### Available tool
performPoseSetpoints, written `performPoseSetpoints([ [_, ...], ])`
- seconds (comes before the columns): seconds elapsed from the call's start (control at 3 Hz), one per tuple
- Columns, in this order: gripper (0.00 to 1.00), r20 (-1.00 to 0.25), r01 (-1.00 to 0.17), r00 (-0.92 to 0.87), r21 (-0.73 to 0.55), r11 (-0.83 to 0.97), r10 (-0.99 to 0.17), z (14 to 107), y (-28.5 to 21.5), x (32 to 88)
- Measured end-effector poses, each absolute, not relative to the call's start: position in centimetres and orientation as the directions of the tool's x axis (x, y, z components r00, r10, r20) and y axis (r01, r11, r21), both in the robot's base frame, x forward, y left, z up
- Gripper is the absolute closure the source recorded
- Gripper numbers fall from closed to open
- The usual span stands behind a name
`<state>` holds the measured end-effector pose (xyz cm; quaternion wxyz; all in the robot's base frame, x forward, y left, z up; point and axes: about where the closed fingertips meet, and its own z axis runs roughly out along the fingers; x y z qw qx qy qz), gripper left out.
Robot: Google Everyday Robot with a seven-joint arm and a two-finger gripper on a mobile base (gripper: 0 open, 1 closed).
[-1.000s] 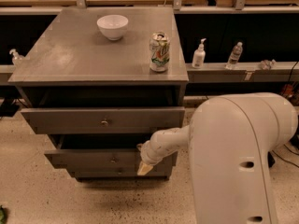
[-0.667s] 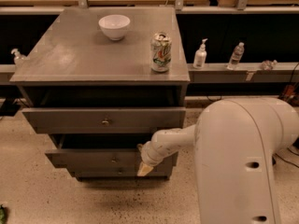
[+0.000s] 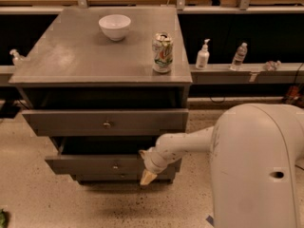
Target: Open middle drawer
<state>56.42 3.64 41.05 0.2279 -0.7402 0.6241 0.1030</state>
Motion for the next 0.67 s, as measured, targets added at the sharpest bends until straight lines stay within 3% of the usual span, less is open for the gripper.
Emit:
performPoseSetpoints([
  [0.67, 0.32, -0.467, -0.968, 0.223, -0.207, -0.140, -0.856, 43.1, 3.2, 53.5],
])
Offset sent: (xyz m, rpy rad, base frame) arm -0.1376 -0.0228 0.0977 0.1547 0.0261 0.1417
